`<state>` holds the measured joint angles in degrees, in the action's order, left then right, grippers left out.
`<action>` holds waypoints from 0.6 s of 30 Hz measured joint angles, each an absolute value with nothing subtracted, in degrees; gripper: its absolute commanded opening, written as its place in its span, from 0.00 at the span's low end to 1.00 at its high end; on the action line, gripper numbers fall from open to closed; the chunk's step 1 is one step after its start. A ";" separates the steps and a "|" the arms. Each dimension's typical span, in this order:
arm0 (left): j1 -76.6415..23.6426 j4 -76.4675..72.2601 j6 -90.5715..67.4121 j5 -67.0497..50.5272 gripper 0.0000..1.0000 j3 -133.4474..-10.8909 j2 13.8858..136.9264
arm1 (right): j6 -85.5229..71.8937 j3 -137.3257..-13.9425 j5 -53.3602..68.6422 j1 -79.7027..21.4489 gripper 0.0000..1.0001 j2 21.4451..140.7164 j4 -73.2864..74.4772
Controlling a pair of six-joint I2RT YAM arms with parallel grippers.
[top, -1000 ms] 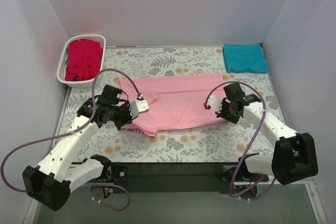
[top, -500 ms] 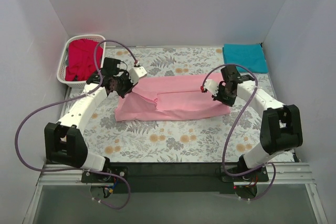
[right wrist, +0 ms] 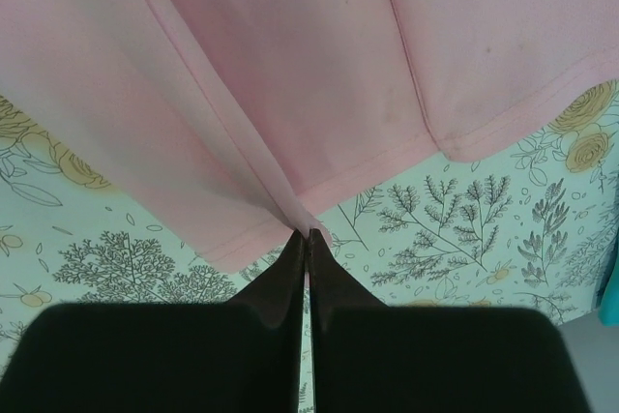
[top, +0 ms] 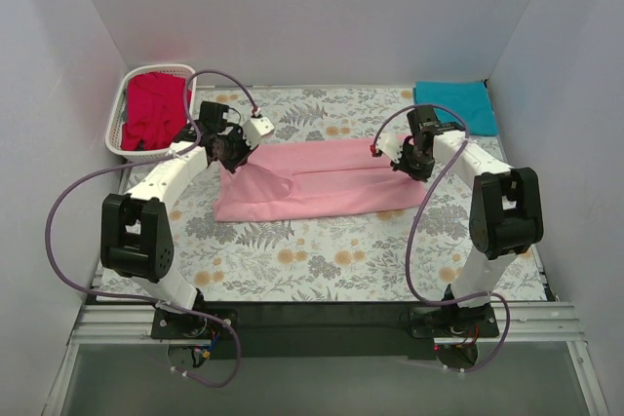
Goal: Fold and stack the t-shirts
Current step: Fold the tshirt
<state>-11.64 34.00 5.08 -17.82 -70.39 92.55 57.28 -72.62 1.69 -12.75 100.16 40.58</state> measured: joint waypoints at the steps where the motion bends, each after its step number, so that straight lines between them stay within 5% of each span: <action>1: -11.46 33.52 5.08 -17.67 0.00 -70.39 92.97 | 57.32 -73.03 1.69 -12.73 0.01 100.77 40.60; 18: -9.17 30.68 4.91 -19.03 0.00 -69.49 92.38 | 58.54 -74.15 1.76 -10.72 0.01 103.07 40.58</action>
